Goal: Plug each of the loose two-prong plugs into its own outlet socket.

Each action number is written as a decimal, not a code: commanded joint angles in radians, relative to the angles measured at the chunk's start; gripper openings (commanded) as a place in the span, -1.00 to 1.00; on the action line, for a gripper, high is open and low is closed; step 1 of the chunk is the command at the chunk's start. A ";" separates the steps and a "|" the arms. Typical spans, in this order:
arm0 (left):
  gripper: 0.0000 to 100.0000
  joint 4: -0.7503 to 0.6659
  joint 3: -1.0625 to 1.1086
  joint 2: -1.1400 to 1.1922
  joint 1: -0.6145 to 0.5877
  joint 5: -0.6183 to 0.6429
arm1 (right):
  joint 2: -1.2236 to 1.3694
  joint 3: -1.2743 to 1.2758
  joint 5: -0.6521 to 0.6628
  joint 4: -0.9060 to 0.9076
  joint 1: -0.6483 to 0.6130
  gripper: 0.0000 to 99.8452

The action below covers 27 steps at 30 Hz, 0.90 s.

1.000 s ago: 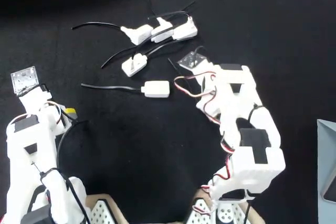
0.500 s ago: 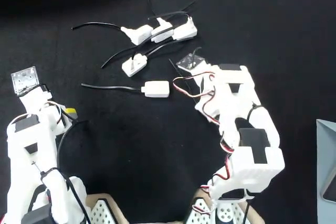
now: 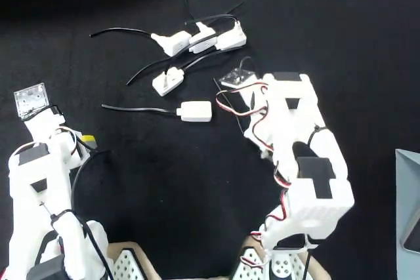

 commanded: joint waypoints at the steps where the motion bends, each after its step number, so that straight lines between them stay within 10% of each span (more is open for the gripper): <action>1: -0.42 -0.014 -0.005 -0.020 0.015 -0.011 | 0.030 -0.047 -0.008 0.012 -0.040 -0.87; 27: -0.42 -0.014 -0.005 -0.020 0.015 -0.011 | 0.157 -0.208 -0.008 0.126 -0.071 -0.94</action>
